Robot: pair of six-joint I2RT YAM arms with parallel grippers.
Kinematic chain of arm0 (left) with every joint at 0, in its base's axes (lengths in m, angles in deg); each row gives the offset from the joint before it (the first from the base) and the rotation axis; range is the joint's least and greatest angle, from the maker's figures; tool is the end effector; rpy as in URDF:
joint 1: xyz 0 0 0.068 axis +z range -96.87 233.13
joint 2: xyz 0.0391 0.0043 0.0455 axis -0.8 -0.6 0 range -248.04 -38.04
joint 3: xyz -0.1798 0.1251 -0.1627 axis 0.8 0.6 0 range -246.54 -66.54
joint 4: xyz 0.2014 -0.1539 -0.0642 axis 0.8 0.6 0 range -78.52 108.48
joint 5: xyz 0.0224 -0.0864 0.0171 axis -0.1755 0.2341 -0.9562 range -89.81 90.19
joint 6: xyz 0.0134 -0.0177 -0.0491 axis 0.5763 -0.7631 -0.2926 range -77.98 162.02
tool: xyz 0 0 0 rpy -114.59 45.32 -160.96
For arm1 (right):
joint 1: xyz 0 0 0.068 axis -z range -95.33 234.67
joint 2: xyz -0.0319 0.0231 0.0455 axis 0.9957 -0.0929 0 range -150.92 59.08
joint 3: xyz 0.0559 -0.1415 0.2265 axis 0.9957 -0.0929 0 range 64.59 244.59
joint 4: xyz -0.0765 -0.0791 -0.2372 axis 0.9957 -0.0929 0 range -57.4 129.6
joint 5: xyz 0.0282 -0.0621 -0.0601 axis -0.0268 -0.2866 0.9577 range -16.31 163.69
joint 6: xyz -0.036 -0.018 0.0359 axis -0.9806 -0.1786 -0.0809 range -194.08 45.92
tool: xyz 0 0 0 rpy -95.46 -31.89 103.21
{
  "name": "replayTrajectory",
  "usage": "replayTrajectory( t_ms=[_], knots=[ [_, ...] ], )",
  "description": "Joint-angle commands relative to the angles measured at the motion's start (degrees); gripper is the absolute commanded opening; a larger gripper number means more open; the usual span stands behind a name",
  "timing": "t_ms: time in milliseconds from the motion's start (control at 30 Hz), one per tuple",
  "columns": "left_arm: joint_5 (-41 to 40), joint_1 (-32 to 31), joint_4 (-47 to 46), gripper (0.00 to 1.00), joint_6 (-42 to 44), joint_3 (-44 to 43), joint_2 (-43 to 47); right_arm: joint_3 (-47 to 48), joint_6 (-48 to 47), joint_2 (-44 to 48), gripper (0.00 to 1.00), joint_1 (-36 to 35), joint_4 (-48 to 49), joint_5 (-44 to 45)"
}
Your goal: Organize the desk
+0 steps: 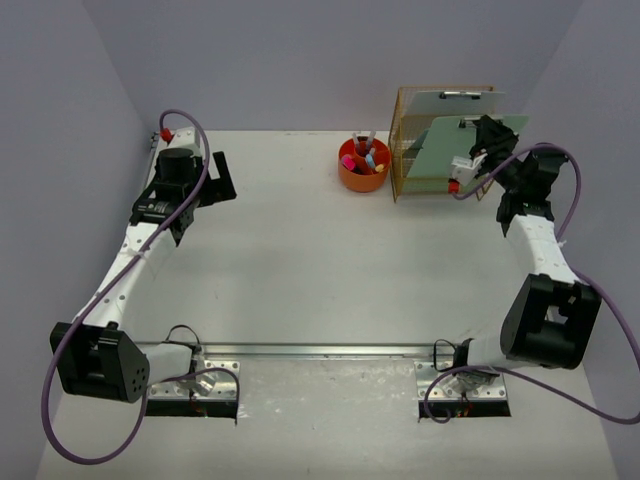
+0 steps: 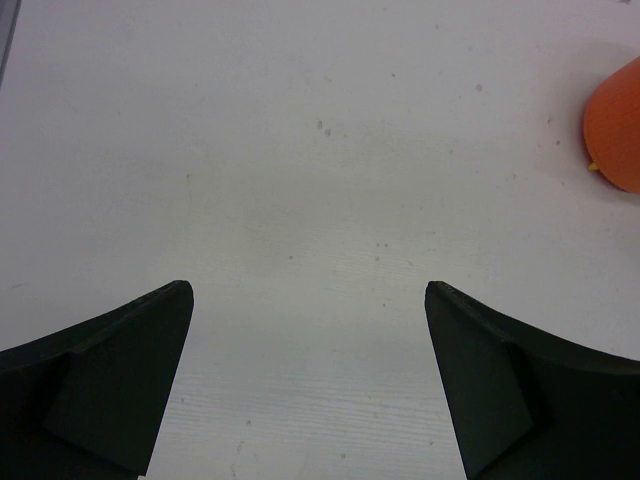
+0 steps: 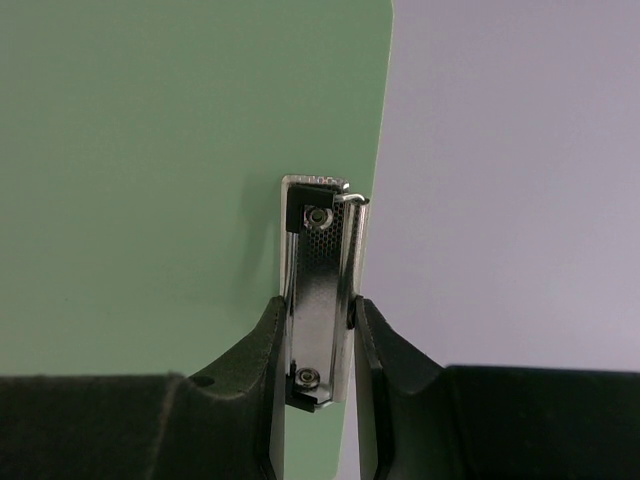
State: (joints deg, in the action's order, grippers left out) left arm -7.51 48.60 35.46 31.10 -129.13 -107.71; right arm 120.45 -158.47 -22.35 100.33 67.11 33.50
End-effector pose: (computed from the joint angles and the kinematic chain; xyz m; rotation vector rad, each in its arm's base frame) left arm 0.2720 -0.0168 0.3341 -0.1973 2.0981 -0.0196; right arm 0.3228 -0.0666 0.3264 -1.3176 0.9196 -0.8381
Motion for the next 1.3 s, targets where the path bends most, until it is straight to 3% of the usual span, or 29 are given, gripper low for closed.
replayTrajectory(
  t_ms=[0, 100, 233, 367, 833, 1100, 1267],
  knots=[
    [0.0, -0.5, -2.8, 1.0, 0.1, -0.3, -0.6, 3.7, -3.5, -1.7, 0.01, 0.0, 0.2, -2.6],
    [0.0, -0.5, -2.8, 1.0, 0.1, -0.3, -0.8, 4.8, -3.7, -3.2, 0.09, -0.3, -0.1, -2.1],
    [-0.1, -0.5, -2.9, 1.0, 0.2, -0.4, -1.2, 8.3, -5.2, -5.8, 0.54, -0.8, -5.1, -1.0],
    [-0.2, -0.5, -3.0, 1.0, 0.3, -0.3, -1.6, 11.2, -6.4, -7.8, 0.68, -1.4, -8.8, -0.4],
    [-0.5, -0.5, -4.1, 1.0, 0.6, -0.3, -3.4, 25.7, -2.1, -15.7, 0.79, -6.6, -30.8, 6.0],
    [-0.7, -0.5, -4.5, 1.0, 0.8, -0.1, -4.0, 30.4, -2.8, -18.6, 0.82, -9.6, -35.4, 9.6],
    [-0.7, -0.5, -4.8, 1.0, 1.1, -0.1, -4.0, 32.8, -3.8, -19.6, 0.9, -11.6, -38.7, 13.8]
  ],
)
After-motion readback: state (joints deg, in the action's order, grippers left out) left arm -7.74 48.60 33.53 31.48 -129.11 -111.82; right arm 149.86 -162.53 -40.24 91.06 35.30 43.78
